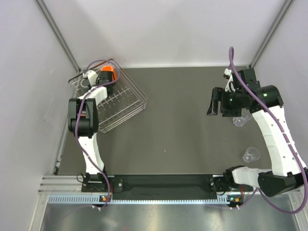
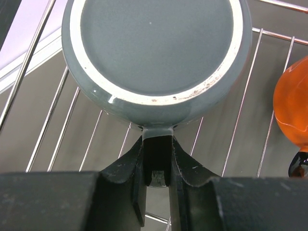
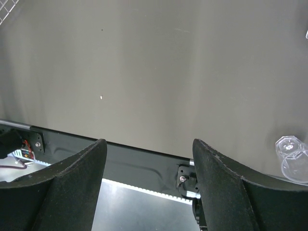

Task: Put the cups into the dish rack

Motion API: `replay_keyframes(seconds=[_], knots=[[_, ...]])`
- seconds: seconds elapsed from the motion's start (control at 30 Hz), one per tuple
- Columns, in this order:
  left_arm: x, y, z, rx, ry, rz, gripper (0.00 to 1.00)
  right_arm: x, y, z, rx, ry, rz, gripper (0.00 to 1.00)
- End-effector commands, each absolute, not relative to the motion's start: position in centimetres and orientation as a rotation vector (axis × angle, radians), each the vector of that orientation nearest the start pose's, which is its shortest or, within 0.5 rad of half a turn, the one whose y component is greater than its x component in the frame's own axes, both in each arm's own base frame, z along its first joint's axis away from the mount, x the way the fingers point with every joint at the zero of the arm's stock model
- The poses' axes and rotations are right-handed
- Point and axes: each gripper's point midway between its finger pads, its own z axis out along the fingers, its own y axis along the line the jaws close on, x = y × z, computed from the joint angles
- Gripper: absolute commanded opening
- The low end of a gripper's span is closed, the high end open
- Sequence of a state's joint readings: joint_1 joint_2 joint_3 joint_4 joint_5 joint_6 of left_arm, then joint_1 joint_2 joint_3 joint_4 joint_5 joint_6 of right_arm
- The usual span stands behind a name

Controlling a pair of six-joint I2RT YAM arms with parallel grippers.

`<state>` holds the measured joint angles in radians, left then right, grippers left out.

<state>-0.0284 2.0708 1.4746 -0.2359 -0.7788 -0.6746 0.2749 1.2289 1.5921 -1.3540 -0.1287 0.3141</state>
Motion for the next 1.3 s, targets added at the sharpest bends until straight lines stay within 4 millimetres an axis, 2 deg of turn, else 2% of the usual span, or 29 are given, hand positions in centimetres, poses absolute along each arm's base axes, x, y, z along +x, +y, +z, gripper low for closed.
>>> replay_keyframes(seconds=[0.0,0.43,0.5,0.53,0.83,0.97,1.03,1.17,1.27], knots=[[52.7,10.2,11.1,-1.07,1.75,0.508,0.0,22.6,10.1,29.1,-0.029,2.548,0.386,0.72],[53.4,11.1,12.6,-1.127,1.686,0.494,0.0,22.6,9.9,29.2,-0.02,2.549,0.387,0.72],[53.5,11.1,12.4,-1.132,1.686,0.498,0.0,22.6,10.0,29.1,-0.021,2.55,0.388,0.72],[53.3,12.4,12.4,-1.156,1.672,0.511,0.0,22.7,10.0,29.2,-0.019,2.55,0.39,0.72],[53.8,13.6,11.5,-1.186,1.678,0.508,0.0,22.7,9.8,29.1,-0.011,2.554,0.386,0.72],[53.9,13.4,10.9,-1.184,1.696,0.505,0.0,22.7,9.9,29.1,-0.012,2.556,0.391,0.72],[53.8,13.5,10.7,-1.185,1.7,0.514,0.03,22.8,9.9,29.1,-0.01,2.556,0.39,0.72],[53.6,13.4,10.4,-1.187,1.713,0.515,0.21,22.9,9.9,29.2,-0.008,2.554,0.39,0.72],[53.3,13.2,9.7,-1.195,1.727,0.507,0.29,23.0,10.0,29.3,-0.009,2.556,0.392,0.72]])
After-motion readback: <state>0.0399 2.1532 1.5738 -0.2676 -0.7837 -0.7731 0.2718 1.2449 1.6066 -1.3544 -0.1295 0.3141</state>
